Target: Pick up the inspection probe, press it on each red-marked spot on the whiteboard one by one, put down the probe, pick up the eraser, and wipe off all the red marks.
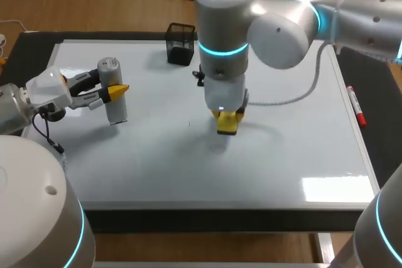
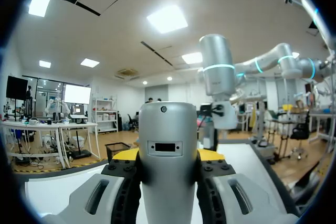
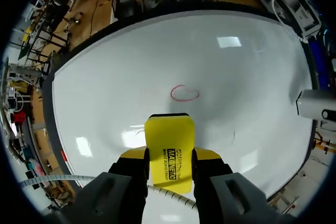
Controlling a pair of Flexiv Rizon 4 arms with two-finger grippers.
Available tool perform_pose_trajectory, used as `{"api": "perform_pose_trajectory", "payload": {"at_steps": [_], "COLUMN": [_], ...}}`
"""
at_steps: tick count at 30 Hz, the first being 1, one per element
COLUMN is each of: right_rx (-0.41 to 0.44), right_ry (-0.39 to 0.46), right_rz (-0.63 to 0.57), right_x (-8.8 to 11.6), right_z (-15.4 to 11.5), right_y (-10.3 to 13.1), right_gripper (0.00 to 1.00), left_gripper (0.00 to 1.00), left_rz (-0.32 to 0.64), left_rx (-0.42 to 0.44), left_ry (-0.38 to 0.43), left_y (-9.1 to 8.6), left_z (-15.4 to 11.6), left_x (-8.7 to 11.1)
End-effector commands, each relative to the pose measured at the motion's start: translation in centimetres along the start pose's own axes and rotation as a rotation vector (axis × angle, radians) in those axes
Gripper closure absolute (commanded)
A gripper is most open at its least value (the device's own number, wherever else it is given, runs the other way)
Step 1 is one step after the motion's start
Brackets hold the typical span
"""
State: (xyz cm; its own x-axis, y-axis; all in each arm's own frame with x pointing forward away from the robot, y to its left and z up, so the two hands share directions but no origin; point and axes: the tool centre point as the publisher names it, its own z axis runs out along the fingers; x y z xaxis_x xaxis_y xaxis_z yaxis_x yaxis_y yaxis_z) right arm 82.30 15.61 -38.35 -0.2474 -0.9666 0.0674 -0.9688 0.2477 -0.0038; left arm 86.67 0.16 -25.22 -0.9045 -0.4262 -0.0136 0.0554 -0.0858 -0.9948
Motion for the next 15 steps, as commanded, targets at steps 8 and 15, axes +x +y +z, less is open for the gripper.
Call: {"api": "perform_pose_trajectory", "payload": {"at_steps": [8,15], "right_rx": [-0.008,-0.020], "right_ry": [-0.041,-0.064], "right_rz": [-0.095,-0.115], "right_x": [-3.5,-4.4], "right_z": [1.1,1.4], "right_y": [5.3,6.6], "right_gripper": [1.00,1.00], "left_gripper": [1.00,1.00], "left_rz": [0.000,0.000], "left_rx": [0.000,0.000], "left_ry": [-0.001,-0.001], "left_y": [-0.1,-0.1], "left_z": [-0.1,-0.1], "left_x": [0.1,0.1]}}
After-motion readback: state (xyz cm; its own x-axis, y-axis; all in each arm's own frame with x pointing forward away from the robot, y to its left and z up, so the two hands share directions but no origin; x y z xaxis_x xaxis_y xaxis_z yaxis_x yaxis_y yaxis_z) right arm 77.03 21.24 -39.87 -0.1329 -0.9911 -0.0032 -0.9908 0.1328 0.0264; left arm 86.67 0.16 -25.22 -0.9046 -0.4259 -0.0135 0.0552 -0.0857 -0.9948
